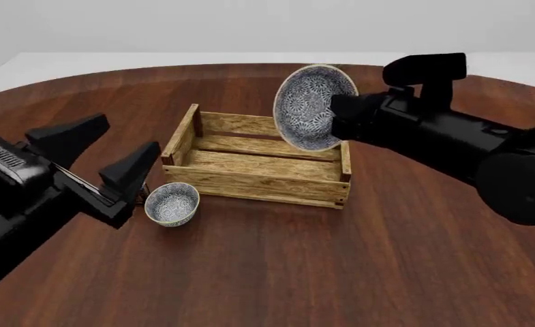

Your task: Stack the right bowl on the left bowl and place them in the tray.

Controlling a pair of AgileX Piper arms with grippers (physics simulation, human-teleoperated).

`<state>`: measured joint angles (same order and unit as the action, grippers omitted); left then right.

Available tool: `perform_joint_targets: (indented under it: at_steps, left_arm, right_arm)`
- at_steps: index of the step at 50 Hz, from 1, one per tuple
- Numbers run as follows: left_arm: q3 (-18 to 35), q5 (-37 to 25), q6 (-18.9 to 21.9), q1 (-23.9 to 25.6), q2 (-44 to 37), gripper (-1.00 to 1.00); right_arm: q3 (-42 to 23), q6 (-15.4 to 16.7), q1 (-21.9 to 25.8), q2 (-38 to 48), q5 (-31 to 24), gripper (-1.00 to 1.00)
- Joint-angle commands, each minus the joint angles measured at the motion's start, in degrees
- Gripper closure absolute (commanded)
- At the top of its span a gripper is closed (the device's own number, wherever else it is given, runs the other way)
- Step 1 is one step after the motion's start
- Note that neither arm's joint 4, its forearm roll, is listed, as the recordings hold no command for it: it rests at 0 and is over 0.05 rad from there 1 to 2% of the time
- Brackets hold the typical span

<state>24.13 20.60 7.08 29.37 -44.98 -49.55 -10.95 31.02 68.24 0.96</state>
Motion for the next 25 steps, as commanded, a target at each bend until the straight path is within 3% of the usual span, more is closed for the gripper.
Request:
perform_joint_targets:
  at_steps: [1, 13, 25]
  left_arm:
    - [3.4, 0.4, 0.3, 4.7, -3.6, -1.00]
    - [7.4, -0.6, 2.3, 9.2, -8.2, -1.00]
    - [11.0, 1.9, 3.7, 9.9, -15.9, -1.00]
  right_arm:
    - [-0.4, -0.1, 0.0, 0.6, 0.3, 1.00]
    - [-0.5, -0.1, 0.0, 0.8, 0.2, 1.00]
    - [-0.4, -0.1, 0.1, 0.8, 0.3, 1.00]
